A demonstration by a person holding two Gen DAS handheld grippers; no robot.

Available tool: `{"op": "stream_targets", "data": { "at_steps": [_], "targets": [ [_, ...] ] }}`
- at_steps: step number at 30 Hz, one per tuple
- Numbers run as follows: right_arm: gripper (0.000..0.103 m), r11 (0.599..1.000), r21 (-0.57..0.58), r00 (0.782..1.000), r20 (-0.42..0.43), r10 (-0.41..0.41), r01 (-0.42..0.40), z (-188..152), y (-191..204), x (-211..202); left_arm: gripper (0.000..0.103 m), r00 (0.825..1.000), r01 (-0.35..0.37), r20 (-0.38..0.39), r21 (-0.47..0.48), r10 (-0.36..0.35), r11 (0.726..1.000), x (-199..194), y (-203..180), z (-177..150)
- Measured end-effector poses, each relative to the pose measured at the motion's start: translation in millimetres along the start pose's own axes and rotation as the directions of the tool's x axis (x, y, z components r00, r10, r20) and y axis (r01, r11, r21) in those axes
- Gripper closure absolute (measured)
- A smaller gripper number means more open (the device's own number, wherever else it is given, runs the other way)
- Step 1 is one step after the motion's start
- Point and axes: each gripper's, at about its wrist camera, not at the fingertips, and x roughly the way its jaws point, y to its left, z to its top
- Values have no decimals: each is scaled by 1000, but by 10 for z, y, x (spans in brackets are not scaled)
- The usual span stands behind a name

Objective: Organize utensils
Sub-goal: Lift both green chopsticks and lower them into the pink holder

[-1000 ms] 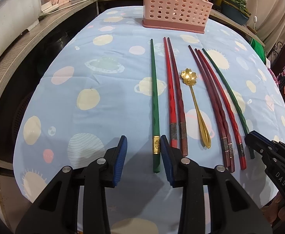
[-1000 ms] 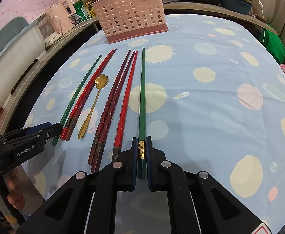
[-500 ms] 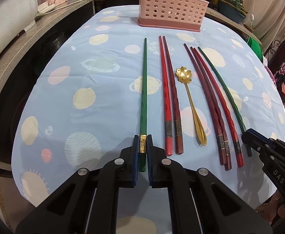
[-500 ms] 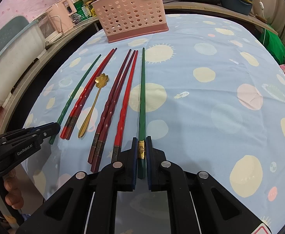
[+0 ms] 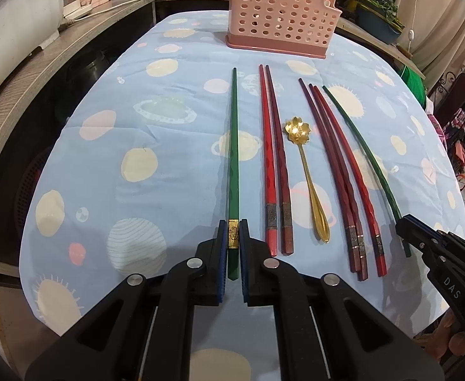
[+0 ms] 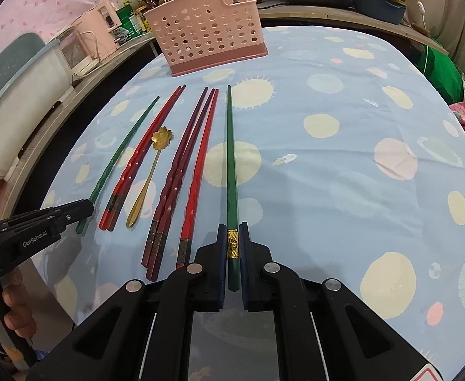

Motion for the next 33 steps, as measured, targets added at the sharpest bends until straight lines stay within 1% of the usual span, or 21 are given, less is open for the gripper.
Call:
{"op": "stream_targets", "data": {
  "at_steps": [6,18,25,33],
  "targets": [
    [96,1000,10,999,41,12,-12,98,-16,-148,96,999,17,29,-19,-16,1000,-150,20,91],
    [96,999,21,988,152,34,-38,478,-40,-504,96,990,53,132,-65,-44,996,-555,73,434],
    [96,999,21,974,222,39,-45,740,-64,-684,96,978,59,202,-72,-43,996,-771,82,725],
    [96,998,32,959,280,47,-58,1042,-118,-832,96,963,59,267,-67,-40,996,-949,71,1004]
  ]
}}
